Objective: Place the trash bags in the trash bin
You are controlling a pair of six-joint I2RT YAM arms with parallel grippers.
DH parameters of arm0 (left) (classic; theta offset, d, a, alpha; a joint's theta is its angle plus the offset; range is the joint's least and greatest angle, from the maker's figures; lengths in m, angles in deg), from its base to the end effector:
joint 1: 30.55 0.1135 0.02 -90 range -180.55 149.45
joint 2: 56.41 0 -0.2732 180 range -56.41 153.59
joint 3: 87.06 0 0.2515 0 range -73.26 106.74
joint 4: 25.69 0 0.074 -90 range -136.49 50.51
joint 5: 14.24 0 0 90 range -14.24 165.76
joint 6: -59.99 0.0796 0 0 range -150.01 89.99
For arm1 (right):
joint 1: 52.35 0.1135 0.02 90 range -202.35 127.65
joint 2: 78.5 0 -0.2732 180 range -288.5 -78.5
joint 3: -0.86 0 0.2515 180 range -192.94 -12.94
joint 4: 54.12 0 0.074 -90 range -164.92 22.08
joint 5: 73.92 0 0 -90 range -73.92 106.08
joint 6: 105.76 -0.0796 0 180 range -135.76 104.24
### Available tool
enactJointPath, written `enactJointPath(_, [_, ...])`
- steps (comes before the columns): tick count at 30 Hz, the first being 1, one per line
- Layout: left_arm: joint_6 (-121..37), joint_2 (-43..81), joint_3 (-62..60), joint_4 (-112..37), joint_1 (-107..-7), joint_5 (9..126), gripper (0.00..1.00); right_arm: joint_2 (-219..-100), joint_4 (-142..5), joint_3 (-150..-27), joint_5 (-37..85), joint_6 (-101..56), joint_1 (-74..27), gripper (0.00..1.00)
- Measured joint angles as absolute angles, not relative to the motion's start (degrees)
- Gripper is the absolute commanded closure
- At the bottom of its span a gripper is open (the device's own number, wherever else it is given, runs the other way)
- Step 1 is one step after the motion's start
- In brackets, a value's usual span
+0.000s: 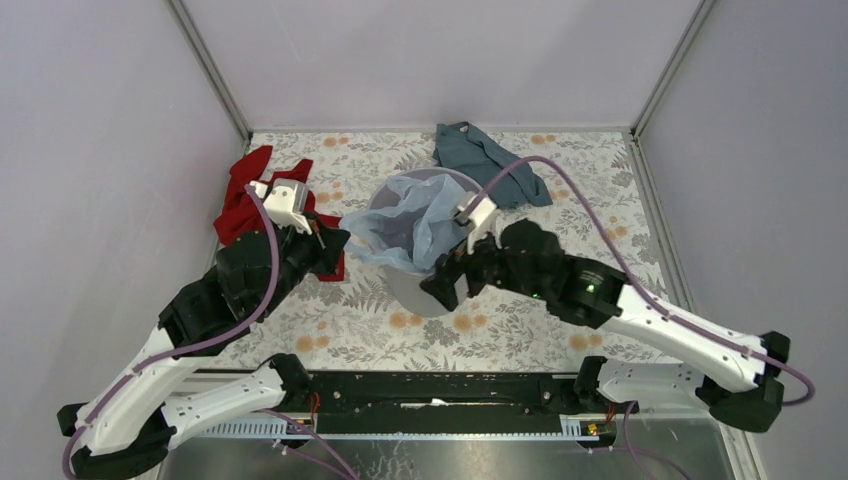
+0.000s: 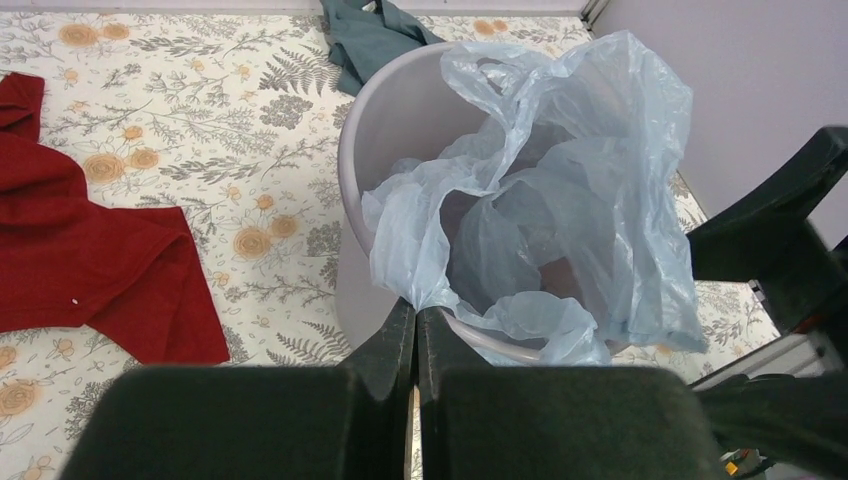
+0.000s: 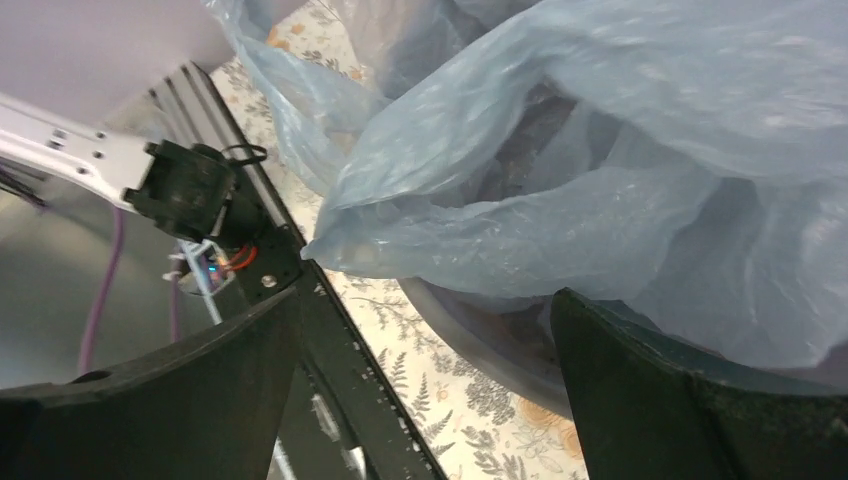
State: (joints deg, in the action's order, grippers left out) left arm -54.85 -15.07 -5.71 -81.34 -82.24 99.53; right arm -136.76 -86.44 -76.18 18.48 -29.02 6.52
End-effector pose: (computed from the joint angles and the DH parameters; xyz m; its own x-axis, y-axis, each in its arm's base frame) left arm 0.1175 -0.0970 0.4161 -0.3522 -0.1743 -0.9195 0.3631 0.8801 -0.3059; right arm 0.1335 0.2274 0.3909 -0.3188 -0.0846 -0.9440 -0.8252 0.5148 0.2325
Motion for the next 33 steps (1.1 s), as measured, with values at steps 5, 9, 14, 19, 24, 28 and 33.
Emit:
enactJointPath(5, [-55.1,-15.0,-4.9,-81.2,-82.2,99.5,1.0,-142.1,-83.6,-78.0,1.3,-19.8,16.8,0.0])
enactJointPath(9, [-55.4,-15.0,-4.7,-81.1,-82.2,99.5,1.0,-144.7,-80.6,-78.0,-13.7,-12.0,22.1,0.0])
enactJointPath(14, [-55.7,-15.0,-4.7,-81.1,-82.2,99.5,1.0,-146.9,-76.7,-78.0,-27.2,-5.9,25.2,0.0])
enactJointPath(19, [-55.9,-15.0,-4.7,-80.9,-82.2,99.6,1.0,-145.7,-75.0,-78.0,-29.8,-2.7,25.3,0.0])
enactJointPath(24, [-55.7,-13.9,-3.6,-80.9,-82.2,99.5,1.0,-141.4,-76.5,-78.0,-21.1,-0.5,25.3,0.0])
enactJointPath(28, [-54.9,-13.6,-3.4,-80.9,-82.2,98.8,1.0,-137.8,-78.9,-78.0,-12.9,2.1,25.3,0.0])
enactJointPath(33, [-52.4,-14.7,-3.5,-80.9,-82.2,96.3,1.0,-136.0,-79.5,-78.0,-11.6,5.6,25.3,0.0])
